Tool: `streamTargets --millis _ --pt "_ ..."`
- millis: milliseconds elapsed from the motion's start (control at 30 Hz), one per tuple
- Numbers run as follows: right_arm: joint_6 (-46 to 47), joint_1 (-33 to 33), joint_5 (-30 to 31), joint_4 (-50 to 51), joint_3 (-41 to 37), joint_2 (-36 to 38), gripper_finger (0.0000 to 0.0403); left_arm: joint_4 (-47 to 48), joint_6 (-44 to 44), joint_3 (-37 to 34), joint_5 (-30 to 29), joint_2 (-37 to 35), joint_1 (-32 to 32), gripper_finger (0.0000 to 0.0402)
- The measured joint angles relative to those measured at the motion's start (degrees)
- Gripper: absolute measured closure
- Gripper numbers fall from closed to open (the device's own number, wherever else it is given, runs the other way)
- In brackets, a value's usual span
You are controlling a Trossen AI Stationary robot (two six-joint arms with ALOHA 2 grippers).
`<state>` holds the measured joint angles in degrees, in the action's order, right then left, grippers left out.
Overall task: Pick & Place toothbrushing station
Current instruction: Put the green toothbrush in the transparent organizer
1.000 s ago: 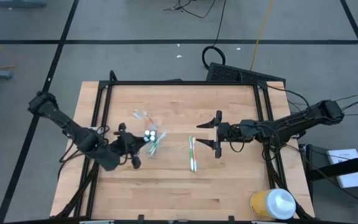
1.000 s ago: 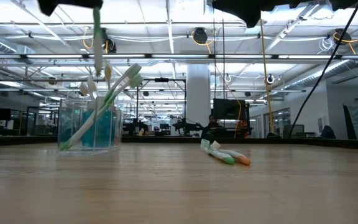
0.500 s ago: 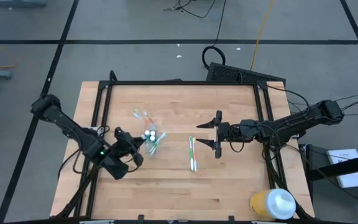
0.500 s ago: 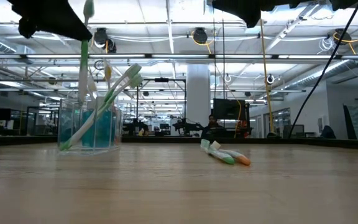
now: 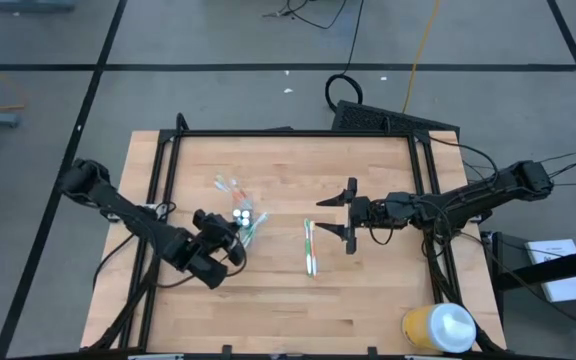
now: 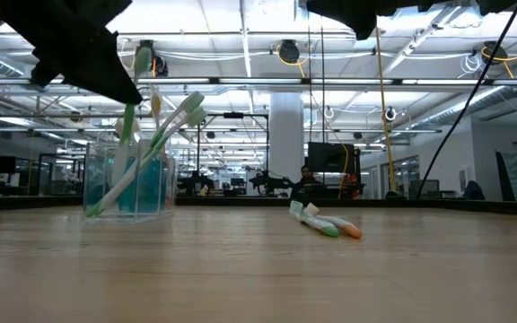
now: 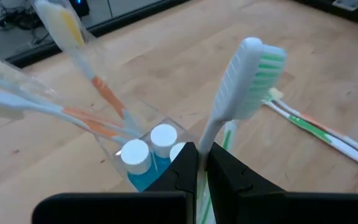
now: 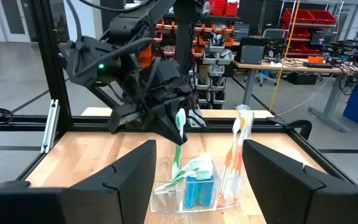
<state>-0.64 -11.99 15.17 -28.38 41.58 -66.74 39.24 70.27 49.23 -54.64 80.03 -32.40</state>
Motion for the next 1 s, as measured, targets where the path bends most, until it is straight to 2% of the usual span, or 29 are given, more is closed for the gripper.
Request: streamTargets --millis 333,600,800,1000 --pt "0.0 0.0 -0.01 0.0 -0.02 0.0 0.0176 -0.61 3.01 0.07 2.52 3.89 1.61 0.0382" --pt "0.0 0.0 -0.01 -0.01 -0.02 0.0 0.0175 -0.57 3.19 0.07 3.04 4.07 1.63 0.0383" --pt "0.0 0.0 -0.01 0.0 -0.02 0.0 0.0175 -0.22 3.18 -0.07 6.42 4.33 1.62 0.0325" --pt "0.0 0.0 -0.01 0.03 -0.02 0.0 0.0175 -0.46 3.18 -0.04 6.17 3.94 1.63 0.0279"
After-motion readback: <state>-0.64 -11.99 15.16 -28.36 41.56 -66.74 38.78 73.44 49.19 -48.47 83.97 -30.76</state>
